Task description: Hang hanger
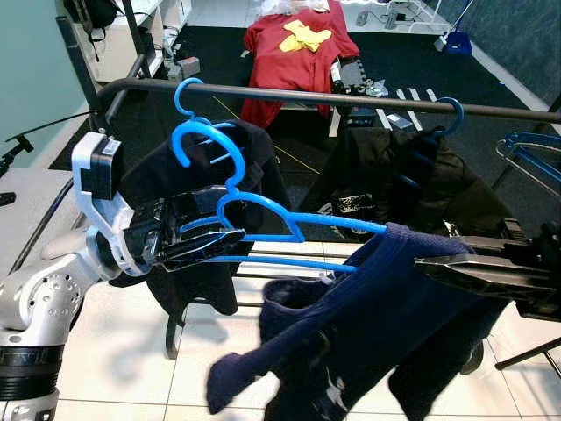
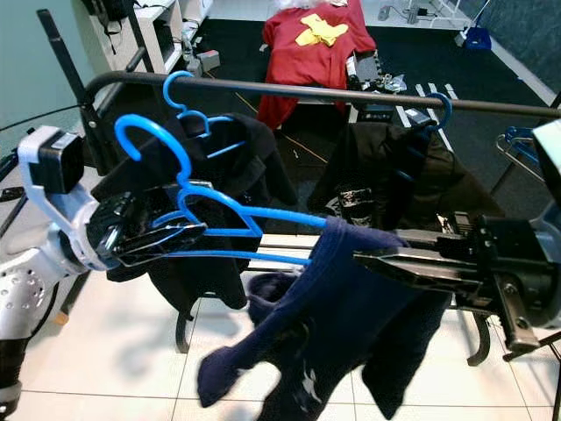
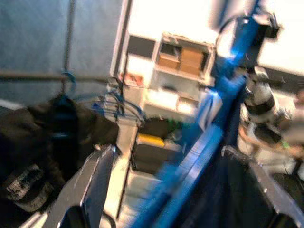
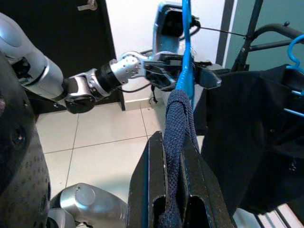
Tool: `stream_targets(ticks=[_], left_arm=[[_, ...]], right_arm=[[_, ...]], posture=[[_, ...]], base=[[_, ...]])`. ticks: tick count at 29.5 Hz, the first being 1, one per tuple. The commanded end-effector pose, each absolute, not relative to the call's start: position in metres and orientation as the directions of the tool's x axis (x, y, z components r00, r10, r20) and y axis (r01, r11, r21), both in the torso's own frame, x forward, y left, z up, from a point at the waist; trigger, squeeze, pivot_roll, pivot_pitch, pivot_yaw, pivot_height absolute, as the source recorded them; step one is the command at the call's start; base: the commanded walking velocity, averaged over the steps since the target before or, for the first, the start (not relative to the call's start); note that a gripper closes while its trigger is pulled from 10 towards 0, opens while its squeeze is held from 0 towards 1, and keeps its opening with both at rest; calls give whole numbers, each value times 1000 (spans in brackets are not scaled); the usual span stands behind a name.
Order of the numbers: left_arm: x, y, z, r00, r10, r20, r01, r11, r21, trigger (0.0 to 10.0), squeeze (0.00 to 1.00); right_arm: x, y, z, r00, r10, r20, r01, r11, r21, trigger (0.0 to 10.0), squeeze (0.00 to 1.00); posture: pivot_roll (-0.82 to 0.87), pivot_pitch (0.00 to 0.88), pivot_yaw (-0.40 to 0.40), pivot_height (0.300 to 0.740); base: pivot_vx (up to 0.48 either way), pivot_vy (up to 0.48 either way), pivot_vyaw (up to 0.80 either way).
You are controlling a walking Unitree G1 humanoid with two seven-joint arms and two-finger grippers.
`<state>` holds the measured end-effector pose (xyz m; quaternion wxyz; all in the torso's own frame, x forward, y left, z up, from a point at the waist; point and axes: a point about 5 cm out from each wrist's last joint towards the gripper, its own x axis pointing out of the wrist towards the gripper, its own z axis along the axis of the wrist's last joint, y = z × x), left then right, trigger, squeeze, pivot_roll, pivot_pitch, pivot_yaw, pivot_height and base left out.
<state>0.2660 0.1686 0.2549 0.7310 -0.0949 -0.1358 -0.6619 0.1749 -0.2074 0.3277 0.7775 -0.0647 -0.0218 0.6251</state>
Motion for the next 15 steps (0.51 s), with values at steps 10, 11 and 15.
stream_targets(ticks=[10,11,15], left_arm=[[242,142,255,-183,-950,253,983,-169,75,8745,0],[242,142,255,-183,-950,253,983,-169,75,8745,0],[241,138,256,-198,-950,242,980,-182,87,9059,0]], right_arm=[[175,-204,325,170,983,-67,-980,162,-115,0,0],[175,-204,325,170,983,-67,-980,162,-115,0,0],[175,-202,323,161,984,-71,-982,153,-109,0,0]], posture=[[-89,130,-6,740],[-89,130,-6,740],[-90,130,-5,740]], base=[[0,0,0],[0,0,0],[0,0,0]])
